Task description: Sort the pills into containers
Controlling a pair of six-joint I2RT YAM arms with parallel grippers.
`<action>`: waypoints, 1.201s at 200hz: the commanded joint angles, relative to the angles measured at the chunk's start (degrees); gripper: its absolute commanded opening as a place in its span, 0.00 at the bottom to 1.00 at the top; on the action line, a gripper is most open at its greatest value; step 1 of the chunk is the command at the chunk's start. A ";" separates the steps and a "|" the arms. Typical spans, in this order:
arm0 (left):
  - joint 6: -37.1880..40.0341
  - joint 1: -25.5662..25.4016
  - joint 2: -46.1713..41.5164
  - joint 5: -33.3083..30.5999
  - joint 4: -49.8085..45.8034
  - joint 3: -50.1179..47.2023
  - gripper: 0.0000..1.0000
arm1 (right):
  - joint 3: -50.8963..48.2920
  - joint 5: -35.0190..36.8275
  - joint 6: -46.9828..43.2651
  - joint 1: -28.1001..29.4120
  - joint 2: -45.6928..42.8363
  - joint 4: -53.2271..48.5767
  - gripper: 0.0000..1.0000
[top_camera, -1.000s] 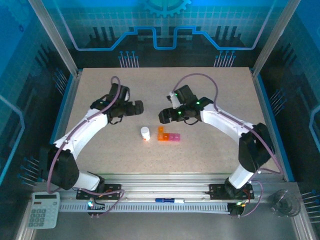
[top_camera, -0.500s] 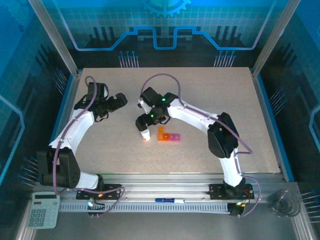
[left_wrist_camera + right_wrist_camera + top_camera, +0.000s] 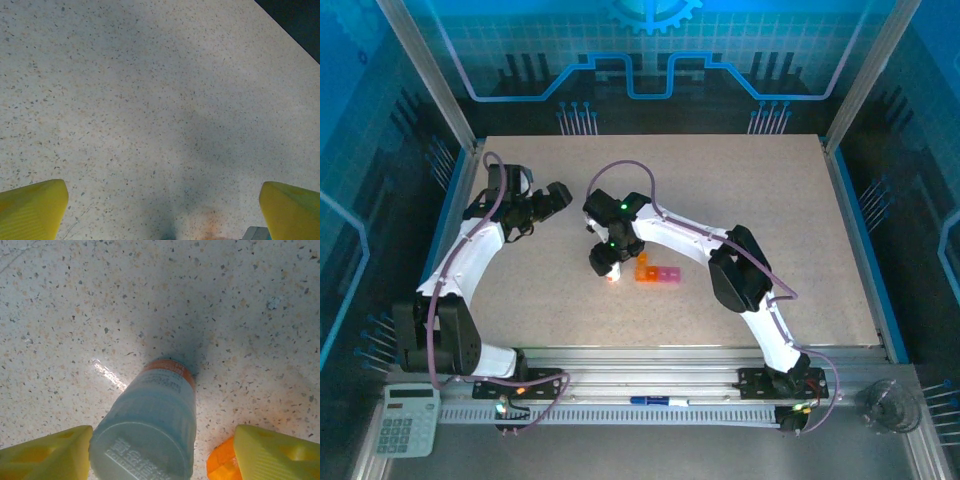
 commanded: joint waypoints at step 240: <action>-1.40 0.23 2.65 14.71 10.77 -1.46 0.99 | -3.89 -6.20 3.96 -5.63 -12.00 2.35 0.49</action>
